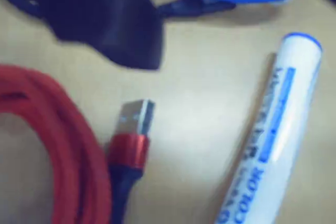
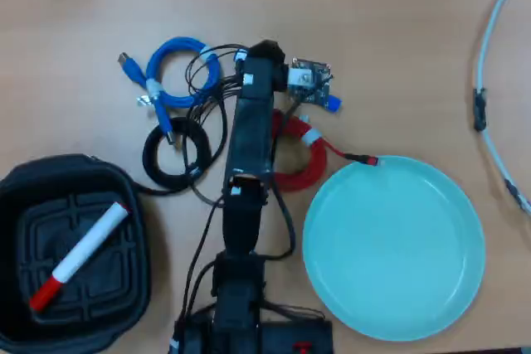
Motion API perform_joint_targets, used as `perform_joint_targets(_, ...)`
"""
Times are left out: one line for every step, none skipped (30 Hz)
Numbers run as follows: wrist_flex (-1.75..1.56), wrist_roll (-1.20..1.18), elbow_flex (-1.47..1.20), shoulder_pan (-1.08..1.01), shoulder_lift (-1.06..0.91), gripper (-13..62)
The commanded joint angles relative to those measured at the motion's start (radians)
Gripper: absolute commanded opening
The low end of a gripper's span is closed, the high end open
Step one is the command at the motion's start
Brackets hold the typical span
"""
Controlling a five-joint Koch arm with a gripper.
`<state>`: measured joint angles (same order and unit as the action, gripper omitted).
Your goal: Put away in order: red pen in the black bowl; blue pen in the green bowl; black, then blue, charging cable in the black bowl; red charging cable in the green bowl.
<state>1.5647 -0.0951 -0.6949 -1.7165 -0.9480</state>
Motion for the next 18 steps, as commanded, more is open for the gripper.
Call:
perform_joint_targets(-0.023,0.011,0.114,-0.006,0.034,52.8)
perform_joint_targets(-0.021,0.012,0.117,-0.008,0.051,52.8)
perform_joint_targets(-0.021,0.011,0.117,-0.009,0.067,52.8)
perform_joint_targets(-0.023,0.012,0.117,-0.009,0.081,52.8)
perform_joint_targets(-0.025,0.012,0.120,-0.009,0.095,52.8)
perform_joint_targets(-0.031,0.012,0.123,-0.009,0.104,52.8)
perform_joint_targets(-0.040,0.011,0.123,-0.009,0.107,52.7)
perform_joint_targets(-0.048,0.011,0.123,-0.009,0.109,52.7)
perform_joint_targets(-0.052,0.011,0.123,-0.009,0.112,52.7)
perform_joint_targets(-0.060,0.012,0.123,-0.009,0.117,52.7)
perform_joint_targets(-0.069,0.012,0.123,-0.009,0.121,52.7)
perform_joint_targets(-0.078,0.012,0.123,-0.009,0.121,52.7)
perform_joint_targets(-0.086,0.012,0.124,-0.008,0.121,52.7)
perform_joint_targets(-0.094,0.012,0.124,-0.008,0.121,52.7)
perform_joint_targets(-0.104,0.012,0.124,-0.008,0.121,52.7)
perform_joint_targets(-0.115,0.012,0.126,-0.008,0.121,52.7)
perform_joint_targets(-0.126,0.012,0.124,-0.009,0.121,52.7)
perform_joint_targets(-0.135,0.011,0.124,-0.009,0.121,52.7)
